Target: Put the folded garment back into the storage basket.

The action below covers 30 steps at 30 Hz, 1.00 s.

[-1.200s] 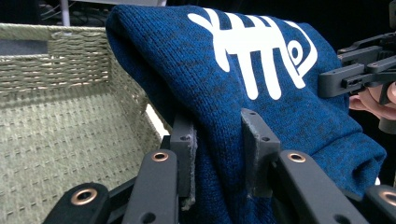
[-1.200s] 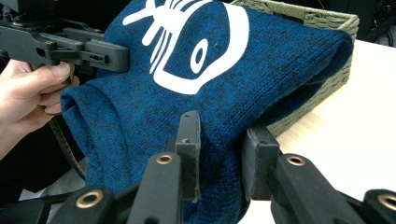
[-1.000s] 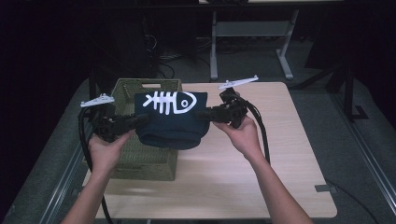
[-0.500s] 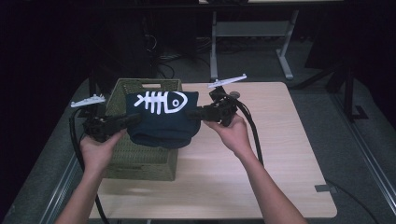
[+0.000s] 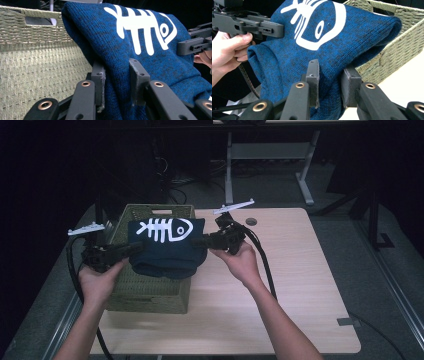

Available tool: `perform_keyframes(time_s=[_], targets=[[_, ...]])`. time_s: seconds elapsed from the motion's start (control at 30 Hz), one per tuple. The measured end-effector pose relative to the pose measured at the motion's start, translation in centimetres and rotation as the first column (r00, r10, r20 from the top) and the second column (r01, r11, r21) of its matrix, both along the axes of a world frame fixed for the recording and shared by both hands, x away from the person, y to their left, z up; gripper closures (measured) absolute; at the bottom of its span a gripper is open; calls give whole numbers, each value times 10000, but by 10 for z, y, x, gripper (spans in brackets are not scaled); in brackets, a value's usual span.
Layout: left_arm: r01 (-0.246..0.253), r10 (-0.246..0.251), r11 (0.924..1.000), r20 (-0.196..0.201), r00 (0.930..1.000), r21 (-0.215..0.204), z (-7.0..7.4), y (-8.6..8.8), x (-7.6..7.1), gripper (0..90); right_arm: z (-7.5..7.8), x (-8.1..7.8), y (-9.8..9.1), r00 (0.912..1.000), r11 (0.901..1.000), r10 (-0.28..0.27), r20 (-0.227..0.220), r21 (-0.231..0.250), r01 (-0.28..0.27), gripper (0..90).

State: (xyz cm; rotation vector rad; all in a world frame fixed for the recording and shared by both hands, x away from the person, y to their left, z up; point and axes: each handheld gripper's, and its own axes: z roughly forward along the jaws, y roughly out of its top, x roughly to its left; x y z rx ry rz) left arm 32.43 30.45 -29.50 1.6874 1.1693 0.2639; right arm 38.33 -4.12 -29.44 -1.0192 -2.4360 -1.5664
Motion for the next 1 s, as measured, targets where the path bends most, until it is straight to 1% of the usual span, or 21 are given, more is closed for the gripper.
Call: perform_keyframes(time_s=[0.23, 0.63, 0.93, 1.0], targets=[[-173, 173, 9998, -83, 9998, 24, -2, 8, 0, 693, -2, 2, 9, 10000, 10000, 91, -2, -5, -91, 712], [-451, 451, 9990, -107, 9989, 59, -4, 20, 1, 693, -4, 6, 23, 9999, 9999, 163, -54, -15, -163, 712], [-770, 771, 9970, -219, 9968, 46, -7, 33, 1, 691, -8, 9, 39, 9998, 9997, 220, -6, -76, -220, 712], [-837, 838, 9965, -246, 9962, 48, -7, 35, 1, 692, -10, 11, 43, 9997, 9998, 222, -44, -26, -222, 712]])
